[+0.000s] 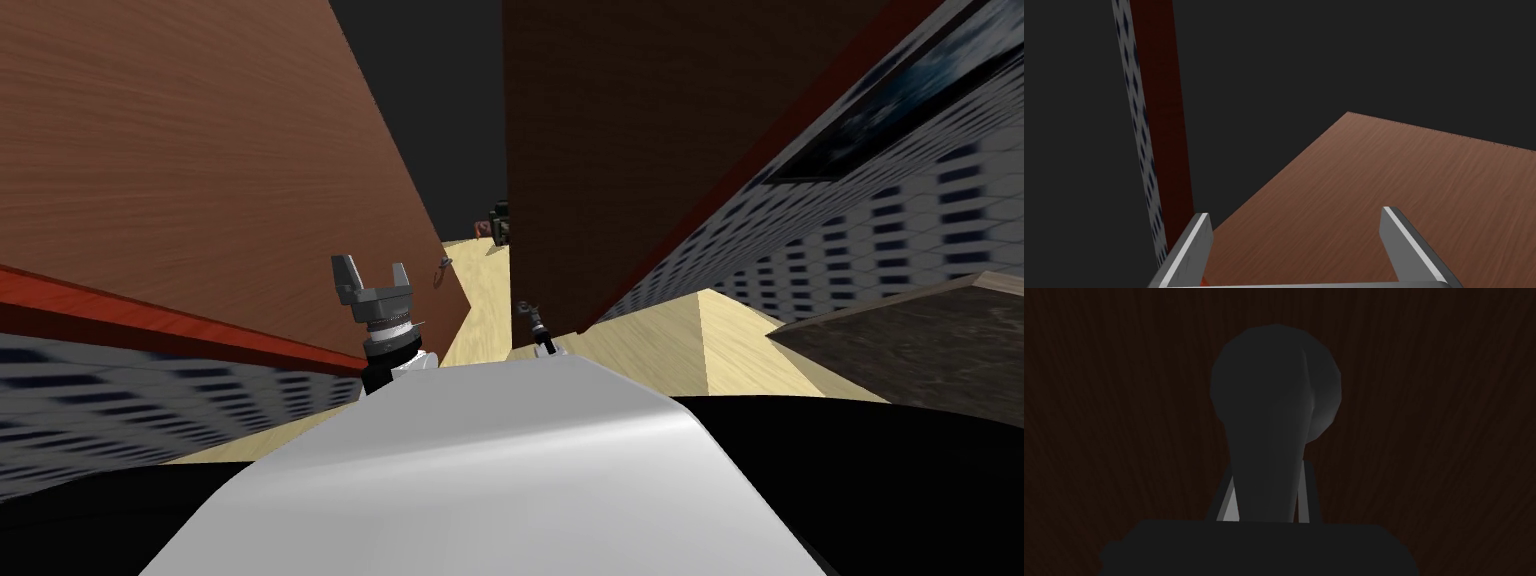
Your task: Push the door open
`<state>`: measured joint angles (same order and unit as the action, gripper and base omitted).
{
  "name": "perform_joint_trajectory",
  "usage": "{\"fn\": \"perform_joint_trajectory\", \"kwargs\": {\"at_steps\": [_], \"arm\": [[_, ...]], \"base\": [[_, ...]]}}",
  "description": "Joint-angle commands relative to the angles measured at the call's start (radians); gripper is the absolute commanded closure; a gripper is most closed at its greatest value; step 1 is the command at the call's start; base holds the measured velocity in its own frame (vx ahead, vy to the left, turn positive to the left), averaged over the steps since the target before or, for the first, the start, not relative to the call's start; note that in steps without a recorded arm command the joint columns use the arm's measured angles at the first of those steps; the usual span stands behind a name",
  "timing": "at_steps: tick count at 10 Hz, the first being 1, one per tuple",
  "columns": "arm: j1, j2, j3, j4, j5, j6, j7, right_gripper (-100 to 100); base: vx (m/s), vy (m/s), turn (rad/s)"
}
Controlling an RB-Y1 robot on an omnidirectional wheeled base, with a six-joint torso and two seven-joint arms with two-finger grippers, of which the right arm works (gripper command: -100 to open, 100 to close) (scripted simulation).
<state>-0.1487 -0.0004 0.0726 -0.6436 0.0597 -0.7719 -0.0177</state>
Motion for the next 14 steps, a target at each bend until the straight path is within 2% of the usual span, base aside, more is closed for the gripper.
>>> {"fn": "perform_joint_trajectory", "kwargs": {"at_steps": [1, 3, 4, 8, 14], "arm": [[-0.003, -0.023, -0.017, -0.016, -0.008, 0.002, 0.002, 100], [-0.003, -0.023, -0.017, -0.016, -0.008, 0.002, 0.002, 100], [-0.003, -0.038, -0.035, -0.014, -0.018, 0.000, 0.008, 100], [-0.003, -0.060, -0.074, -0.011, -0.039, -0.002, 0.021, 100], [-0.003, -0.071, -0.142, -0.006, -0.076, -0.007, 0.043, 100]], "base": [[0.119, 0.049, -0.025], [0.080, 0.039, -0.007], [0.142, 0.077, -0.034], [0.176, 0.093, -0.068], [0.181, 0.102, -0.060]]}}
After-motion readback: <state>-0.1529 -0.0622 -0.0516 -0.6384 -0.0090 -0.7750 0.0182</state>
